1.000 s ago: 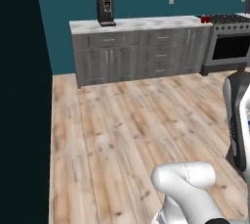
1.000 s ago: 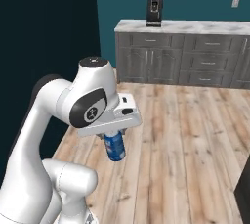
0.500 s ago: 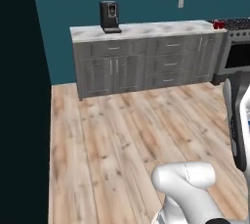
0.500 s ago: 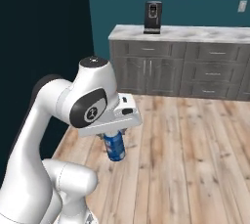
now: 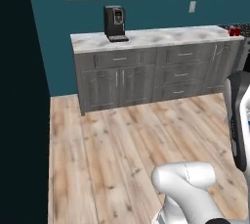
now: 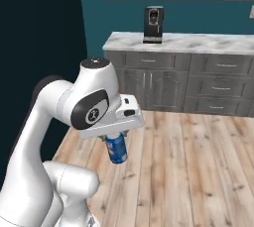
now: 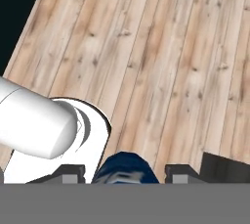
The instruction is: Four empty soda cans are scattered around the kitchen. Gather all the cans and cluster them next to the stove for recycling.
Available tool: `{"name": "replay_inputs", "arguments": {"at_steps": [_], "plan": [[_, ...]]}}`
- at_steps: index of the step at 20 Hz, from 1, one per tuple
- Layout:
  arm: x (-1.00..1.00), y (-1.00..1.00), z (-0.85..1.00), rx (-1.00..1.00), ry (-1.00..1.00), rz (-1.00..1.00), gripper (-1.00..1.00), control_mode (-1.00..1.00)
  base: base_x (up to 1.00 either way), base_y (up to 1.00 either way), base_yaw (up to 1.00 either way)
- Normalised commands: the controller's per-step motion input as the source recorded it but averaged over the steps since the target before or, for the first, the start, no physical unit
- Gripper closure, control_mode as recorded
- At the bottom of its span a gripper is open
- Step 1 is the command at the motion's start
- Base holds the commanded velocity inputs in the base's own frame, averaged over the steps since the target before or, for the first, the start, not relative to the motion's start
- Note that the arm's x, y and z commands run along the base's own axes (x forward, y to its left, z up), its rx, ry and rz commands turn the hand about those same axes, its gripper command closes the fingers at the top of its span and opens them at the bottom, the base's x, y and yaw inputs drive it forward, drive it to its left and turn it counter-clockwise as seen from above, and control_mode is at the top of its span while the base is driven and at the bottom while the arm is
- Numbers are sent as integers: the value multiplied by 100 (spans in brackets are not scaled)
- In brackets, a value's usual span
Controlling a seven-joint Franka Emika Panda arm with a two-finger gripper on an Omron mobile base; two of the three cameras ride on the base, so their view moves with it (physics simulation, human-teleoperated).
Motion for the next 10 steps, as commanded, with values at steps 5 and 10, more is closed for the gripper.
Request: {"name": "replay_inputs", "arguments": {"at_steps": [5, 10], "plan": [[0, 0, 0, 0, 0, 0, 100, 100, 100, -22, 0], [0, 0, 0, 0, 0, 0, 100, 100, 100, -52, 0]]}}
